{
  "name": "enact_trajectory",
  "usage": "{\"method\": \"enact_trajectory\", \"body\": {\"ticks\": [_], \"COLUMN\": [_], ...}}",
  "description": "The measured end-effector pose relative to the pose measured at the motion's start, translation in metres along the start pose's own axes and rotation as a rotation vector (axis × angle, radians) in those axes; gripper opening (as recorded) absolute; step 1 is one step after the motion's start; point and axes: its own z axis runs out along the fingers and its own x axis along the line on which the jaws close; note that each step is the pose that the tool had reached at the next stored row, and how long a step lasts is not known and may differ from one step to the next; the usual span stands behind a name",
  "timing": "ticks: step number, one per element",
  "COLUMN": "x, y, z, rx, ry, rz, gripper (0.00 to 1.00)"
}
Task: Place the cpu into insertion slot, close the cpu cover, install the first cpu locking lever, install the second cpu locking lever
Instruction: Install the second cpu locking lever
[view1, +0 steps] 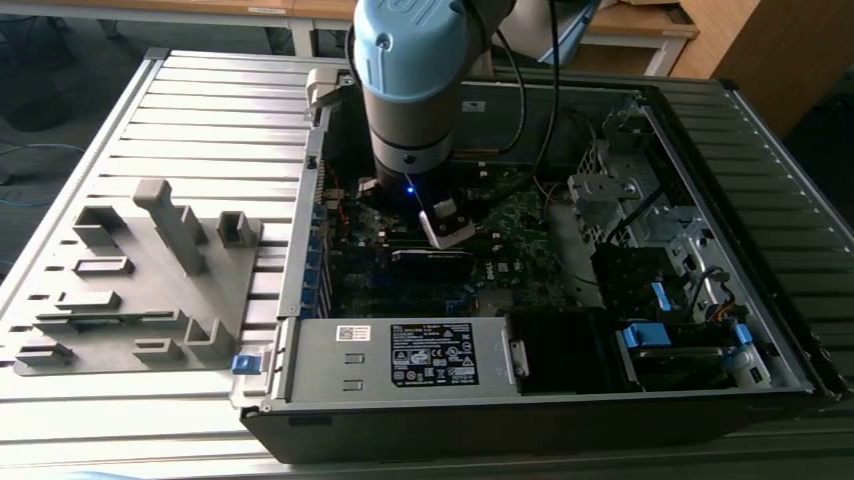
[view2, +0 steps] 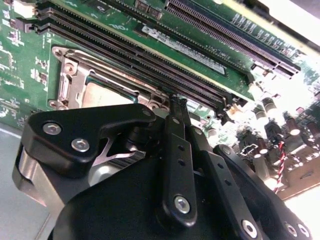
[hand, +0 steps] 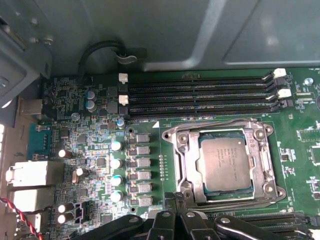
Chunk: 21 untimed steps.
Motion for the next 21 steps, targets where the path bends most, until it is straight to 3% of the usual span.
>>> {"method": "enact_trajectory", "body": {"ticks": [16,21], "x": [0.0,0.0022], "y": [0.0001,-0.0004], "z": [-0.0032,-0.0022], "rx": [0.0018,0.0016], "ry": [-0.0004,-0.0045], "rz": [0.0,-0.001], "gripper": [0.11,0.11]}}
